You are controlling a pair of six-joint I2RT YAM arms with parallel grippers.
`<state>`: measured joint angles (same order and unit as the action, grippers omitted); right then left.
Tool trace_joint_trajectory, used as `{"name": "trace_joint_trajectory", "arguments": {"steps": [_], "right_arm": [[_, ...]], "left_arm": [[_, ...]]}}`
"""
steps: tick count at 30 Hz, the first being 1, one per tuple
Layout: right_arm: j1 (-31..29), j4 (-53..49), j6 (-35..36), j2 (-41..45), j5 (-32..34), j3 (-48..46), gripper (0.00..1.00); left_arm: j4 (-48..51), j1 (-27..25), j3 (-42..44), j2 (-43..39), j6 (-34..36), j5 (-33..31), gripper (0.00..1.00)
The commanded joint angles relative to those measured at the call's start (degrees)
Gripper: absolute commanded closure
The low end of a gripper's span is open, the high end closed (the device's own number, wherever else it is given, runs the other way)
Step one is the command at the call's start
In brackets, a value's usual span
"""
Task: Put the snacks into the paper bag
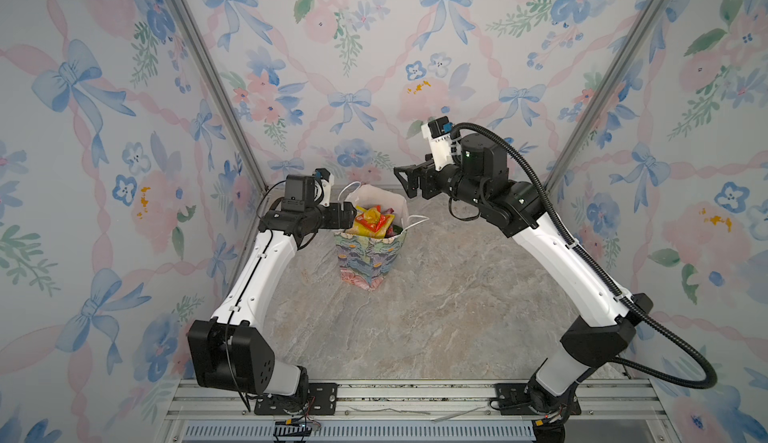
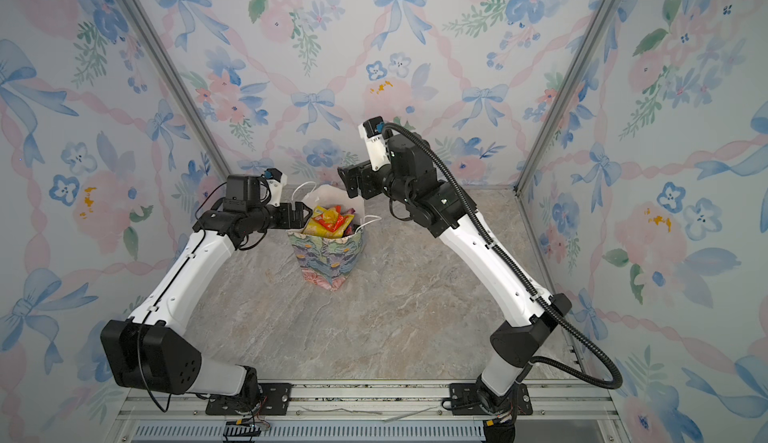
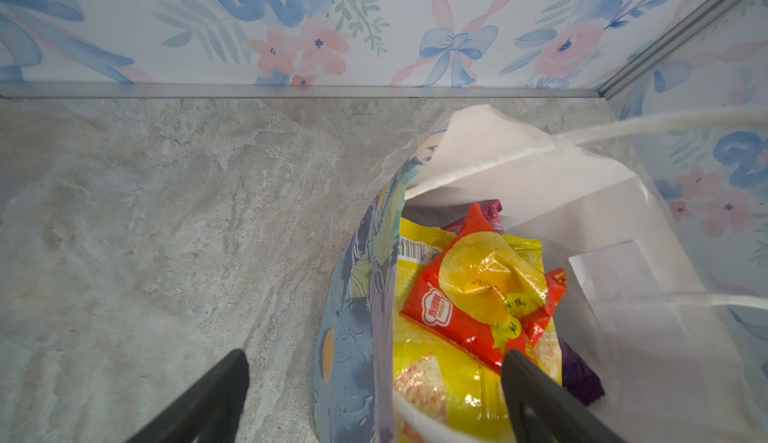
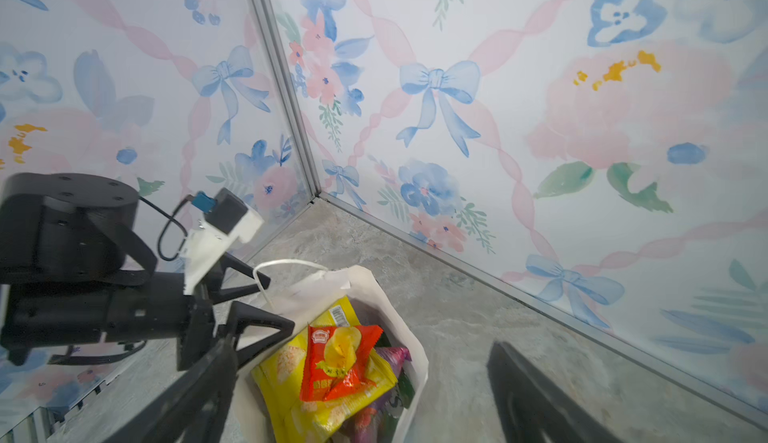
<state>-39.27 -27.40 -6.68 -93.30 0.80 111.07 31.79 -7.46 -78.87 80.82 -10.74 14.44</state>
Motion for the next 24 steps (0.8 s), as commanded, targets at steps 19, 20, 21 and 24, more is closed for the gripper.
{"name": "trace_joint_trajectory", "arguments": {"steps": [19,20,21,24], "right_arm": [[24.0,30.8,-0.9,37.8,22.1,-79.0,0.03],[24.3,35.7,0.7,38.3,23.3,-82.4,0.03],[24.4,40.6,2.0,38.4,24.7,-85.3,0.03],[25.2,53.1,5.7,35.3,29.0,-91.0,0.04]], "left_arm": [[-47.4,0.3,56.2,-49.7,-14.8,-26.6,0.02],[-49.2,0.3,58.8,-50.4,-15.5,-28.0,0.02],[-51.2,0.3,61.1,-50.4,-15.9,-28.8,0.02],[-58.0,0.3,66.7,-48.1,-14.4,-31.6,0.02]]}}
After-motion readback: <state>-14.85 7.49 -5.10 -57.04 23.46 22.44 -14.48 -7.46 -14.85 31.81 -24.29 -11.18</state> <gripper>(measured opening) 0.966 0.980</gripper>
